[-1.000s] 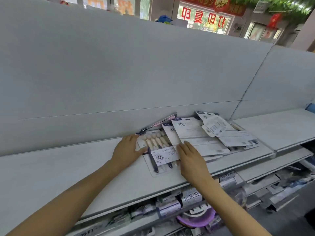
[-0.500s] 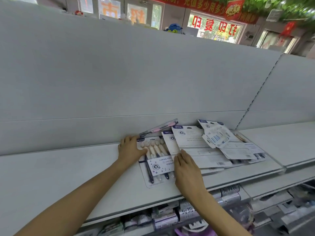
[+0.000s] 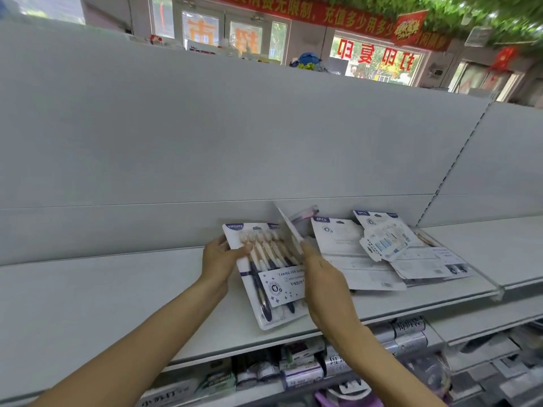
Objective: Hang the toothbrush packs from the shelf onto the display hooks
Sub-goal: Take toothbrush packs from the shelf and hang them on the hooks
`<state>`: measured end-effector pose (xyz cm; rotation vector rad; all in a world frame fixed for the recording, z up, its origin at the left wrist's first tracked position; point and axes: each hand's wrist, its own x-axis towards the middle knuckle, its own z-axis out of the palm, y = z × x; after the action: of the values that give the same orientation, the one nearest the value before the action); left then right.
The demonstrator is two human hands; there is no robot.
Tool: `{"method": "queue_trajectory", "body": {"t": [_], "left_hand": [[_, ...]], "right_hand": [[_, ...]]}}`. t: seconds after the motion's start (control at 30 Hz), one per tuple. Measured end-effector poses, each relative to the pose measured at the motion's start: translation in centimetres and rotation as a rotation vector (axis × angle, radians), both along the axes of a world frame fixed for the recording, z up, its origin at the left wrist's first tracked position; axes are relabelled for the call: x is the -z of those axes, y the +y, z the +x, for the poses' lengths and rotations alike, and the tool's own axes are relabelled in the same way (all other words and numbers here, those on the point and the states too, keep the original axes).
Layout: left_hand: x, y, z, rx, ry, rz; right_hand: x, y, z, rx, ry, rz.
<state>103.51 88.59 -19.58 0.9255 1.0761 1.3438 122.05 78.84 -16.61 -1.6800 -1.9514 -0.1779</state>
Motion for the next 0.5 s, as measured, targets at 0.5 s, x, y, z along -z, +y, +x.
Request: {"method": "queue_trajectory", "body": {"t": [0.5], "left_hand": [[-5.4, -6.1, -19.6, -0.191, 0.236, 0.318]], "right_hand": [[-2.3, -5.0, -12.8, -0.26, 1.096, 0.128]]}}
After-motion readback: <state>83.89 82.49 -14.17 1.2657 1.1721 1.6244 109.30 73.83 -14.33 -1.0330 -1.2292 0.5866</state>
